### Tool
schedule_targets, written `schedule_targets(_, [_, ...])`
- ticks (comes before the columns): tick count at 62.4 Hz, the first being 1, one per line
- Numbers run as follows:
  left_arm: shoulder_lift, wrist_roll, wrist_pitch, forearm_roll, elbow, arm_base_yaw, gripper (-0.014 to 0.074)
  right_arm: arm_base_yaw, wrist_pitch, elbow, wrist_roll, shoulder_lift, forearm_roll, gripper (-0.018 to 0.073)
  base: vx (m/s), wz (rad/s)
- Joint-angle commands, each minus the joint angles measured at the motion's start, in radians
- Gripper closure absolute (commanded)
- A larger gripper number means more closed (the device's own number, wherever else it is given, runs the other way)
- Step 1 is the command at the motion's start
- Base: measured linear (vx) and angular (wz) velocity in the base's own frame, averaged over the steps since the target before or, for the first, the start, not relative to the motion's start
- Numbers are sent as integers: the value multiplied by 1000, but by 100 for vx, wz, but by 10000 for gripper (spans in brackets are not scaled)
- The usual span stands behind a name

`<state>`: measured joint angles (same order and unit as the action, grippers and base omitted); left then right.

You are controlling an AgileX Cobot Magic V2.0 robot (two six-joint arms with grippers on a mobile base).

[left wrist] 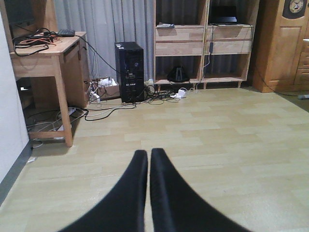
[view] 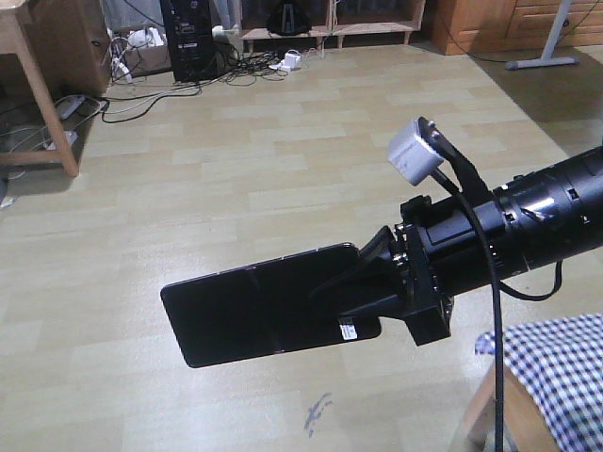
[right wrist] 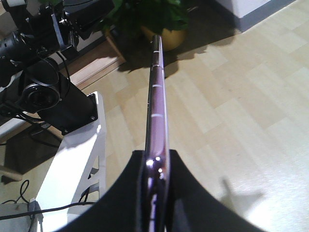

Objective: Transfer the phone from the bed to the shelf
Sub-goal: 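Hold the phone in the right gripper while the base turns away, then keep holding the phone while driving to the wooden shelf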

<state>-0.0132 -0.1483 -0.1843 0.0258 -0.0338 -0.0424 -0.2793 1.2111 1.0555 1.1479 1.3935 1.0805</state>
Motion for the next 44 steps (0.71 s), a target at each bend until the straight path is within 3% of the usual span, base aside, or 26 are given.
schedule_targets(1, [-13, 6, 72, 9, 21, 4, 595, 2, 76, 25, 10, -34, 87, 561, 42, -4])
schedule_targets(44, [-13, 6, 72, 9, 21, 4, 595, 2, 76, 25, 10, -34, 87, 561, 44, -7])
